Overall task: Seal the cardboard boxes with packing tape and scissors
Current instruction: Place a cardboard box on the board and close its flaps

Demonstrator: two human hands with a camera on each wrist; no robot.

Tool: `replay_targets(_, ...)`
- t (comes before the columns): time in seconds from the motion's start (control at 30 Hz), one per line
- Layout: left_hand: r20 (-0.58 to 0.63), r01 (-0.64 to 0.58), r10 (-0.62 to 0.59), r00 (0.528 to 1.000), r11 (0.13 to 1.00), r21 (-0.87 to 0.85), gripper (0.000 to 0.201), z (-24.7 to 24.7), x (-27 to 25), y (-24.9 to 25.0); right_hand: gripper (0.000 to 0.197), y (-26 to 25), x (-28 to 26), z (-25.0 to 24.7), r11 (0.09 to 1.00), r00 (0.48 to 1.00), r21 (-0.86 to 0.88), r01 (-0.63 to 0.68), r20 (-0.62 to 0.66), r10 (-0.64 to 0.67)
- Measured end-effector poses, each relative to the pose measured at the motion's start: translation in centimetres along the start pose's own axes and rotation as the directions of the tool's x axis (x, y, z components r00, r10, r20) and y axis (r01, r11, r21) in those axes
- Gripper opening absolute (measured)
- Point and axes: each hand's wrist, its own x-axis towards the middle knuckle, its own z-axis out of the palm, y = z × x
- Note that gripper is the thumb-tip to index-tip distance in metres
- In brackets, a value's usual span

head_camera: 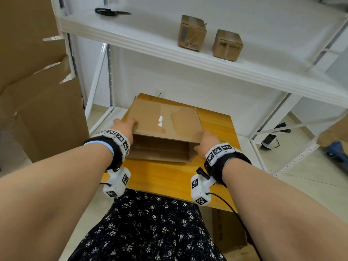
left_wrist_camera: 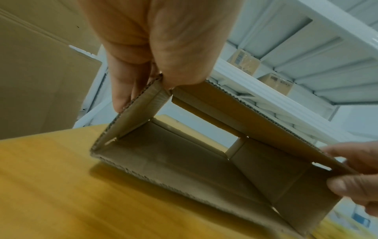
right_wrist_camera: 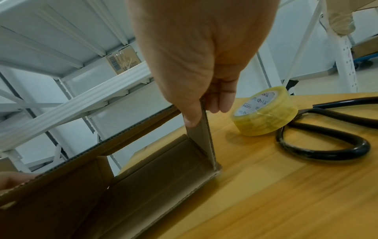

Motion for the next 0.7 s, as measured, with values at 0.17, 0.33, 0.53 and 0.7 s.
replay_targets(0.17,-0.036,0.036,-0.038,0.999,0.997,-0.065,0.068,0.6,0.3,-1.7,0.055,-0.7,-0.2,0.1,0.999,0.997,-0.013,0.036,0.071,-0.035)
replay_targets(0.33,-0.065,0.009,-0.016,0.998,0.994,-0.112,0.065,1.4,0.6,-1.9,0.062,-0.3,-0.5,-0.1,0.992,0.998,0.124,-0.016,0.069,0.007)
replay_targets(0.53,-0.086,0.046,-0.069,0.994,0.970,-0.239,0.069,2.5,0.1,-2.0,0.064,0.1,-1.2,-0.4,0.952,0.982,0.261,-0.162,0.141,0.129)
replay_targets(0.7,-0.052,0.081,-0.104,0.993,0.937,-0.339,0.067,1.5,1.2,-3.1,0.056,0.3,-1.1,0.5,0.986,0.967,0.117,-0.115,0.242,0.084)
